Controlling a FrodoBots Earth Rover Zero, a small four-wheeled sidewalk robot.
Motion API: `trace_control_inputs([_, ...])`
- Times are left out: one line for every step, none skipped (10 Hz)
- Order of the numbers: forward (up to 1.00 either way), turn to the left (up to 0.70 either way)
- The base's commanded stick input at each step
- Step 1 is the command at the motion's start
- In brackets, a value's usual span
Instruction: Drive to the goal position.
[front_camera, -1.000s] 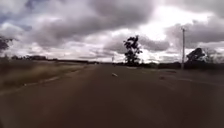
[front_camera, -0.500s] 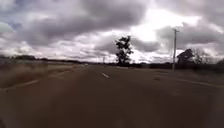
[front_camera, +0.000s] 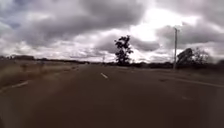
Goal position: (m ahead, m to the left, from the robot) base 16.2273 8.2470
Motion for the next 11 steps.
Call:
trace_control_inputs([1.0, 0.04])
trace_control_inputs([1.0, 0.04])
trace_control_inputs([1.0, 0.04])
trace_control_inputs([1.0, 0.04])
trace_control_inputs([1.0, 0.04])
trace_control_inputs([1.0, 0.04])
trace_control_inputs([1.0, 0.04])
trace_control_inputs([1.0, 0.04])
trace_control_inputs([1.0, 0.04])
trace_control_inputs([1.0, 0.04])
trace_control_inputs([1.0, 0.04])
